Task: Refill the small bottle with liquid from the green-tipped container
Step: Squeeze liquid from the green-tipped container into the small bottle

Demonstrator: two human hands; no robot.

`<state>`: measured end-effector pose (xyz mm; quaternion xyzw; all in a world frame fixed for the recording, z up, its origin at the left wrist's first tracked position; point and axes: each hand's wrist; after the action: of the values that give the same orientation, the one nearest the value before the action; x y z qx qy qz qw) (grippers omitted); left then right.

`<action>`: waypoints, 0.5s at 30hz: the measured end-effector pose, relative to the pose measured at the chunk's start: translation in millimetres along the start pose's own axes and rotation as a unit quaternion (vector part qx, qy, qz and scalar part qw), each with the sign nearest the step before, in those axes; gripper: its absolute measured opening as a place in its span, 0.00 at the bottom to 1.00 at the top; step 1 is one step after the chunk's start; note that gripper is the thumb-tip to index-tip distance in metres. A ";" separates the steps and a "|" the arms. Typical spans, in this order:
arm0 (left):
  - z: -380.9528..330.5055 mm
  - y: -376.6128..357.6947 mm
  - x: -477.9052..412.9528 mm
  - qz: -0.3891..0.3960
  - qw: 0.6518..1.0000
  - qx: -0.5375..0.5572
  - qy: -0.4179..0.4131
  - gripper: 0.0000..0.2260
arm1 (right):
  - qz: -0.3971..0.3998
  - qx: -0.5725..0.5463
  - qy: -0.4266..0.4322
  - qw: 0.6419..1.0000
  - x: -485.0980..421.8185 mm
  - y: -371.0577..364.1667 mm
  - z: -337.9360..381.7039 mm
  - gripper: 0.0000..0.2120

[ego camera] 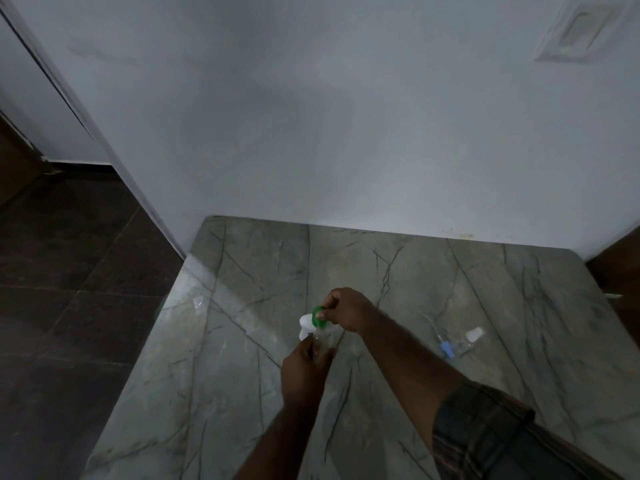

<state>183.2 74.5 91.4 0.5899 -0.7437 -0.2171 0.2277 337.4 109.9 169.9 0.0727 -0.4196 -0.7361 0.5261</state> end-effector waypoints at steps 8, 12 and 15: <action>0.7 -0.8 1.0 0.001 1.000 0.013 0.002 0.09 | 0.003 -0.024 -0.007 1.000 0.8 1.3 -0.5 0.15; -2.2 0.0 -1.9 0.000 1.000 0.006 0.001 0.11 | 0.002 -0.008 0.000 1.000 1.0 8.7 4.2 0.13; -1.8 -0.3 -2.0 -0.001 1.000 0.007 0.001 0.10 | -0.002 0.001 0.005 1.000 1.7 7.8 4.2 0.14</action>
<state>184.9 76.3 92.5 0.5927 -0.7441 -0.2114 0.2242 340.0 110.0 178.6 0.0776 -0.4172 -0.7366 0.5266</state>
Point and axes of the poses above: each hand's wrist, its own x-axis away from the middle knuckle, its own y-axis out of the back of the hand, z = x × y, and after that the axes turned 7 degrees about -z, right-handed
